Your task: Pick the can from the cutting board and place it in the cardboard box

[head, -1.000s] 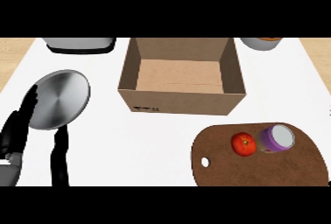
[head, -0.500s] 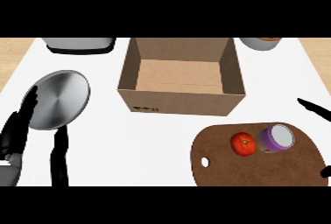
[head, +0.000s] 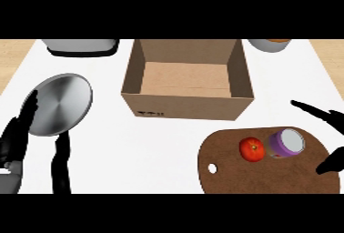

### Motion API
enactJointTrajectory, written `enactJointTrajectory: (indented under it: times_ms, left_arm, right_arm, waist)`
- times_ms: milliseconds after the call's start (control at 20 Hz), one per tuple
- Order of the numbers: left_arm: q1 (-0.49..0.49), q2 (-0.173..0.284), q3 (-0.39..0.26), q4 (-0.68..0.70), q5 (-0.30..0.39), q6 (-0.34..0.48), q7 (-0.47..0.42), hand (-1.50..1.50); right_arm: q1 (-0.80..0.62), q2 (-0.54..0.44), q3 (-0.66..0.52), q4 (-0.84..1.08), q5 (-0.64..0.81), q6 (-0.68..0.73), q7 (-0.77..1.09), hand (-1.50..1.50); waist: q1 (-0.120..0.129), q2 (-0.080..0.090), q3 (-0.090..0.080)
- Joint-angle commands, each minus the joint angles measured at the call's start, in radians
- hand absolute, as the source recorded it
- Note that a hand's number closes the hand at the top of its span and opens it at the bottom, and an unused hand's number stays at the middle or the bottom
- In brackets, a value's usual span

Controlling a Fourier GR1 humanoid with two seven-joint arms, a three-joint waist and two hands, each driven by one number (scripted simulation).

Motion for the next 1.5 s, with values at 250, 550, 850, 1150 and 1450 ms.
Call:
enactJointTrajectory:
  times_ms: [250,550,850,1150,1450]
  left_arm:
    - [-0.054,-0.027,0.067,0.040,-0.048,-0.052,0.007,0.00]
    - [-0.019,-0.054,0.077,-0.006,-0.074,-0.065,-0.003,0.00]
    - [0.014,-0.087,0.092,-0.033,-0.099,-0.090,0.007,0.00]
    - [0.026,-0.103,0.109,-0.071,-0.111,-0.078,0.031,0.00]
    - [-0.011,-0.121,0.112,-0.058,-0.144,-0.092,0.047,0.00]
  right_arm:
    - [0.010,0.100,-0.037,-0.021,0.079,0.014,0.002,-1.50]
    - [0.025,0.123,-0.065,-0.077,0.075,0.064,-0.031,-1.50]
    - [0.093,0.128,-0.127,-0.264,0.050,0.152,0.048,-1.50]
    - [0.107,0.161,-0.081,-0.312,0.133,0.158,0.163,-1.50]
    - [0.092,0.230,-0.074,-0.303,0.181,0.174,0.241,-1.50]
  waist:
    - [-0.004,0.000,0.000]
    - [-0.002,0.000,0.000]
    - [-0.004,-0.001,0.000]
    - [-0.003,-0.001,0.000]
    - [-0.004,-0.001,0.000]
